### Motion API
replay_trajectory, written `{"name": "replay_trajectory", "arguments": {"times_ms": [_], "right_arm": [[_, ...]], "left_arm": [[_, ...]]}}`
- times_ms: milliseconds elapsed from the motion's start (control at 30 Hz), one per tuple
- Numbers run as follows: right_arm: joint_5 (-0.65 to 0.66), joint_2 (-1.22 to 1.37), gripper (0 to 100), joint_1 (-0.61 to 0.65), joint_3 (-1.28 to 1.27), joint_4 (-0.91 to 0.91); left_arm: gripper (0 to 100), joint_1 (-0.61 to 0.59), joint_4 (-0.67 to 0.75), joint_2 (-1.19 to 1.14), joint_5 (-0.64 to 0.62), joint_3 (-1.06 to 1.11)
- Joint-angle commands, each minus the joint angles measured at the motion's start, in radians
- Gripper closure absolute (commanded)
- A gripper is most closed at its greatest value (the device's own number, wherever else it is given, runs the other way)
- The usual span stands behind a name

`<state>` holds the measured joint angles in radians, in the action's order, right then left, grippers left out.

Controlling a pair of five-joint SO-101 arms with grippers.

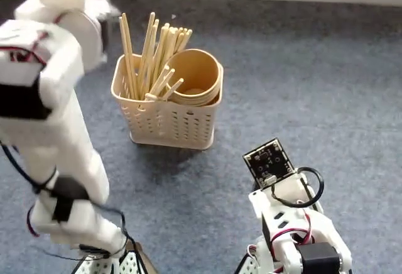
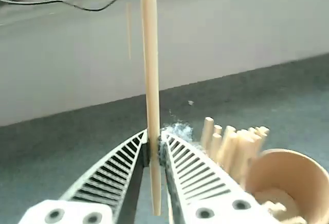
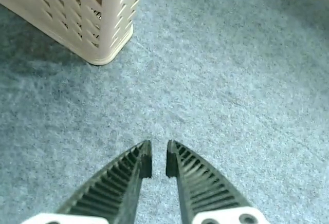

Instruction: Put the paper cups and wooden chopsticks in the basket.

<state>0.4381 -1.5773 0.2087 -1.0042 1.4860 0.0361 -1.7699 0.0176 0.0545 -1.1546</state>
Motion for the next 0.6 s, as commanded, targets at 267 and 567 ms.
{"name": "replay_trajectory", "arguments": {"times_ms": [267,567], "right_arm": [[0.011,-0.01,93.3,-0.01,0.002,0.004],[0.011,-0.005,93.3,-0.01,0.002,0.004]], "left_arm": [[100,0.14,0.506,0.834,0.052,1.283],[100,0.142,1.083,1.133,0.072,1.969]]}}
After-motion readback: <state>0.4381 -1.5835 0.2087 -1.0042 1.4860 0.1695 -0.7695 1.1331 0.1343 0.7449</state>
